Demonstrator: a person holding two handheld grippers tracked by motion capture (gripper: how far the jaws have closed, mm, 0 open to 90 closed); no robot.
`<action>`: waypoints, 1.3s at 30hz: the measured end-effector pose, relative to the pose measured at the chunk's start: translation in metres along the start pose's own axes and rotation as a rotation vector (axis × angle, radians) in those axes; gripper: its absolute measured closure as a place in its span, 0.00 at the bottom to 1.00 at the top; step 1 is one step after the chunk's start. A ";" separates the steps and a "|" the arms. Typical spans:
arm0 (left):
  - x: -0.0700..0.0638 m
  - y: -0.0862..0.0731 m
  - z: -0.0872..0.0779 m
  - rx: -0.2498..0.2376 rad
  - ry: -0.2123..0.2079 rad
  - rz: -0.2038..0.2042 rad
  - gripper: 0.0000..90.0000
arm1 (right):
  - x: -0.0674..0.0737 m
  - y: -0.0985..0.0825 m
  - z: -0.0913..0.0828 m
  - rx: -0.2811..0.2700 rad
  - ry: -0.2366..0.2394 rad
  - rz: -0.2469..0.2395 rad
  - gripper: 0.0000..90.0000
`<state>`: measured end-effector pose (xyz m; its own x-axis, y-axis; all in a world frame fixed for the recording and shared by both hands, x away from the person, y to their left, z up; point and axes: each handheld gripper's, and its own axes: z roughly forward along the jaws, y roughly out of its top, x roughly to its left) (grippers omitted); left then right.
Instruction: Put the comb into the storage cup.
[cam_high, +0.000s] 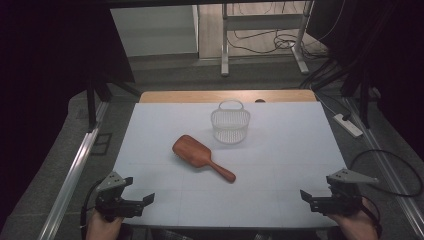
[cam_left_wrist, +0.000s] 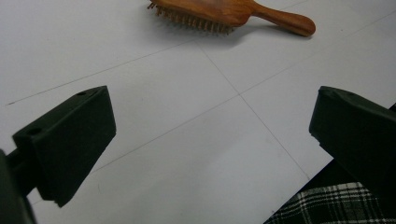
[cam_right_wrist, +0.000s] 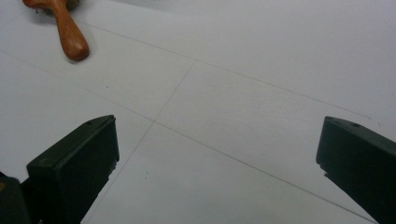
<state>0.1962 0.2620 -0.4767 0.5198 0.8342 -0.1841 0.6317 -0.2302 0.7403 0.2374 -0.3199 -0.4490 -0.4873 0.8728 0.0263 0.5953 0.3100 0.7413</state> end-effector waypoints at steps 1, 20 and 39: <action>0.000 0.000 0.000 0.001 0.001 0.001 0.00 | 0.000 0.000 0.000 0.002 0.001 -0.002 0.00; -0.007 0.010 0.009 0.011 0.005 0.047 0.00 | 0.001 0.001 0.003 0.023 0.021 -0.017 0.00; -0.003 0.022 0.025 0.008 -0.087 0.045 0.00 | 0.001 0.001 0.003 0.025 0.031 -0.020 0.00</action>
<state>0.2233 0.2423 -0.4757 0.5954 0.7764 -0.2069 0.6112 -0.2704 0.7439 0.2398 -0.3177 -0.4503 -0.5187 0.8543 0.0325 0.6007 0.3371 0.7250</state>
